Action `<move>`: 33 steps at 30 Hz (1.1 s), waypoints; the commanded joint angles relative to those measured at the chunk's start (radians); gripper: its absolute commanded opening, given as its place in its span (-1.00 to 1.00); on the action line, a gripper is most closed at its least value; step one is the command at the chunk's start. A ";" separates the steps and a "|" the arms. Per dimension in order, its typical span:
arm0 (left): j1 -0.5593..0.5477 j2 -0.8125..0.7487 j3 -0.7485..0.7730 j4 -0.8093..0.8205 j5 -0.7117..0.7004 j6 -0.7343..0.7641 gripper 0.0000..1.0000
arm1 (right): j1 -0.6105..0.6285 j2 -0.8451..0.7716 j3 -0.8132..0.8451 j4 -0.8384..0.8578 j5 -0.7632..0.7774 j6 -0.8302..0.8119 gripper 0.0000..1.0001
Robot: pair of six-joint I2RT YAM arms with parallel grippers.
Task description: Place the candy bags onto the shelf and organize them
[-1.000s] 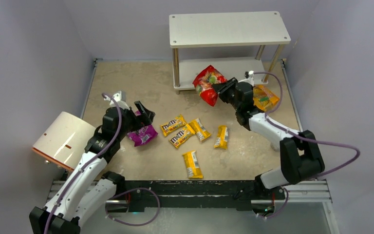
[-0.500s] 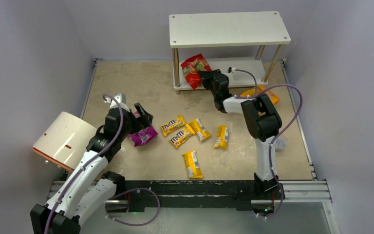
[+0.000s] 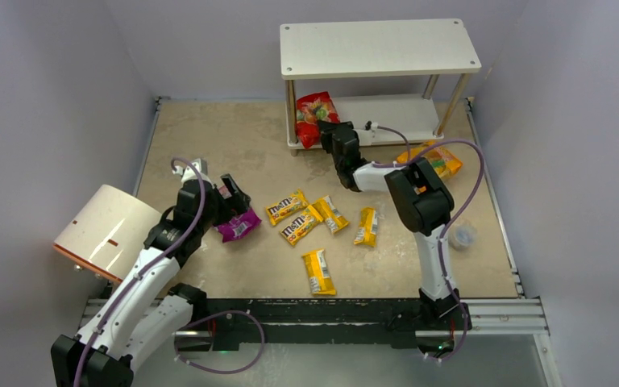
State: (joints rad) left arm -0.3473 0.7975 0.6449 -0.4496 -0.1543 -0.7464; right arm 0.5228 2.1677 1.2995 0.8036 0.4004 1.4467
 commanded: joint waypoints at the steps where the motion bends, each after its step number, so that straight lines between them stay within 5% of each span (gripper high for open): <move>1: 0.004 -0.002 0.022 -0.014 -0.017 -0.016 0.91 | 0.020 -0.032 0.026 -0.023 0.064 0.035 -0.34; 7: 0.004 0.017 0.031 -0.032 -0.024 -0.020 0.92 | 0.011 -0.102 -0.050 -0.043 -0.072 -0.060 0.45; 14: 0.004 0.027 0.060 -0.082 -0.024 -0.027 0.92 | -0.004 -0.243 -0.111 -0.247 -0.173 -0.171 0.95; 33: 0.004 0.123 0.036 -0.192 -0.198 -0.153 0.86 | -0.010 -0.743 -0.483 -0.203 -0.332 -0.616 0.98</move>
State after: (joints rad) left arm -0.3473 0.9096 0.6872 -0.6392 -0.2962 -0.8444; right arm 0.5159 1.5383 0.8944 0.5537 0.0933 0.9474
